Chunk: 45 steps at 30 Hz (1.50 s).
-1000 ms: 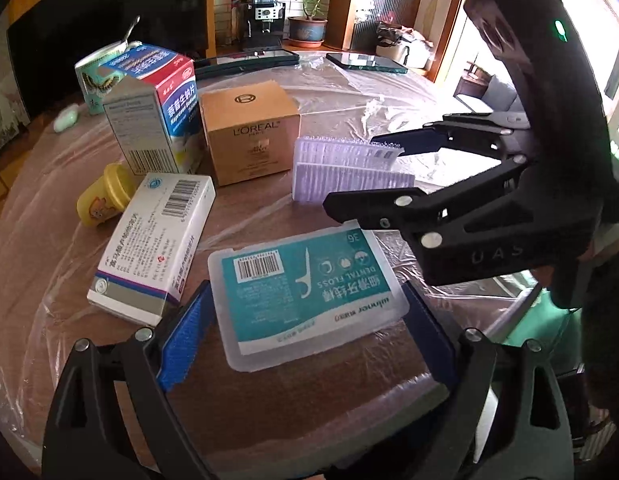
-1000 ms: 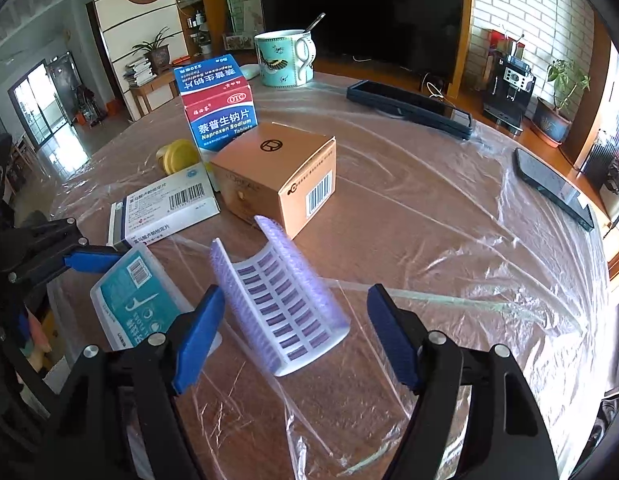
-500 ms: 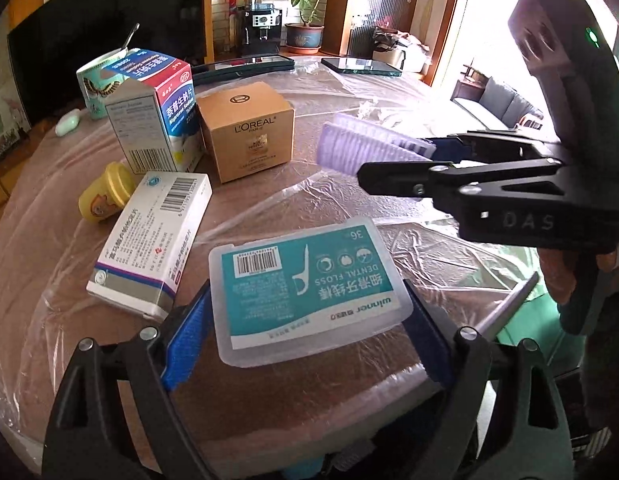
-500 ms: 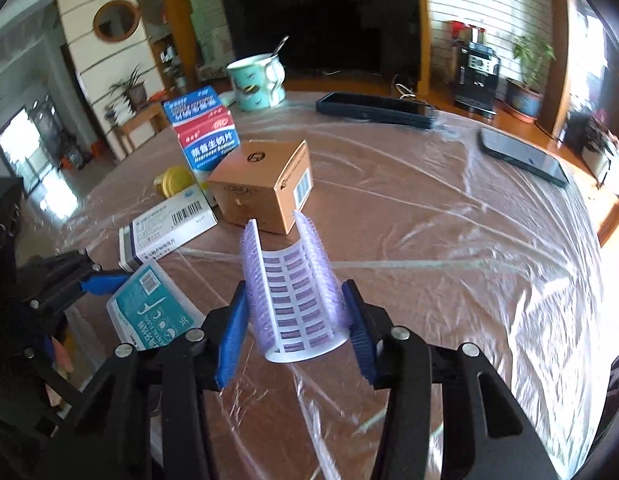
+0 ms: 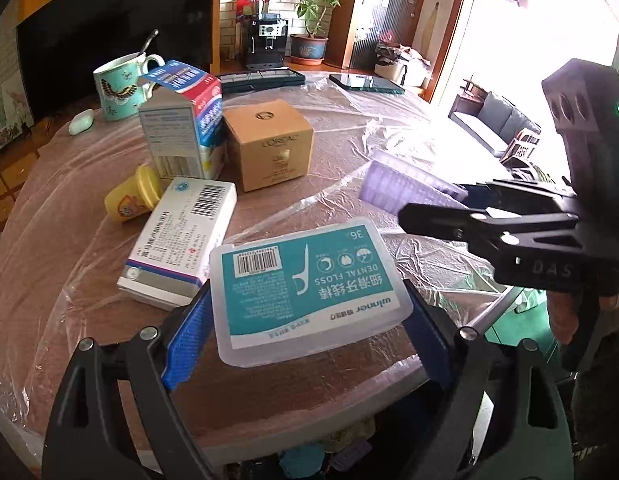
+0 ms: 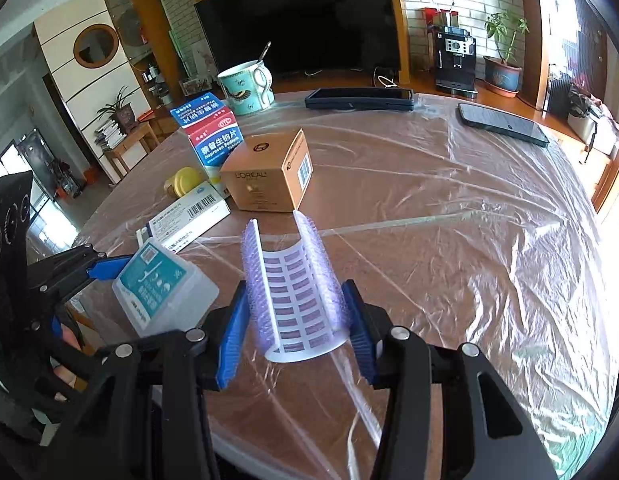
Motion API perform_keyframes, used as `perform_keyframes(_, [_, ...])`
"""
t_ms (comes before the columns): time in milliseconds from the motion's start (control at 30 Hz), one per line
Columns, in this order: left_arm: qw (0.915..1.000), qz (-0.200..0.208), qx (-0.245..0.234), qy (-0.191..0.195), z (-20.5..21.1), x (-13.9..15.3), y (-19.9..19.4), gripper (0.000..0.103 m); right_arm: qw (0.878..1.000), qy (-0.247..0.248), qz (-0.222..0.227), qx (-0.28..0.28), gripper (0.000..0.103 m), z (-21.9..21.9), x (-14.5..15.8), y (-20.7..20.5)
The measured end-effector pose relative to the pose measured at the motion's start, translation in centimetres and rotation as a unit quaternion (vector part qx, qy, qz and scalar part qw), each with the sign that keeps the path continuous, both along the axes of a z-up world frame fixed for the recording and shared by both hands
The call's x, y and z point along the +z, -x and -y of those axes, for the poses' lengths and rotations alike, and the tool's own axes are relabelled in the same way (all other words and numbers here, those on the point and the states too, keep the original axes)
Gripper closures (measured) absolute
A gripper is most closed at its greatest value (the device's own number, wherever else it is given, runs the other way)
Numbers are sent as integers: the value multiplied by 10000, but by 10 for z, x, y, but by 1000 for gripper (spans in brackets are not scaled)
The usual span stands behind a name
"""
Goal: Collect trash
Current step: 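Carry the floss case with the left tool while the right tool carries the purple roller over the bin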
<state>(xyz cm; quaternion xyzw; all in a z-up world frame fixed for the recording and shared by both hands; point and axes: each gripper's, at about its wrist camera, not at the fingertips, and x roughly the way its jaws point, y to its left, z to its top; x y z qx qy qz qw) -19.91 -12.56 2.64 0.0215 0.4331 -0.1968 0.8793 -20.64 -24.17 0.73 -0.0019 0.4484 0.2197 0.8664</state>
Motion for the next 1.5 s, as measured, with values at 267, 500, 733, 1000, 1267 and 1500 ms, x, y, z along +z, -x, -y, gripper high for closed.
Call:
perform_keyframes(267, [9999,81,27,56,-10,9,8,14,9999,-60,134,-27,57,-4,14,19])
perform_keyframes(500, [9999,81,49,42,-17,13,18,14,9998,-116,157,-7,57,-8,19,37])
perform_keyframes(733, [9999,97,93,29,-28,17,34,14,9998,-107,167,59,57,-11,23,59])
perform_keyframes(1000, [9999,140,52,42,-36,23,54,14,9997,-68,123,174,57,-16,24,84])
perform_keyframes(1267, [9999,109,-47,17,-39,23,72,14,9997,-42,2,245,57,-18,18,108])
perform_keyframes(1500, [9999,59,-157,5,-40,21,90,14,9996,-16,-132,254,57,-18,10,125])
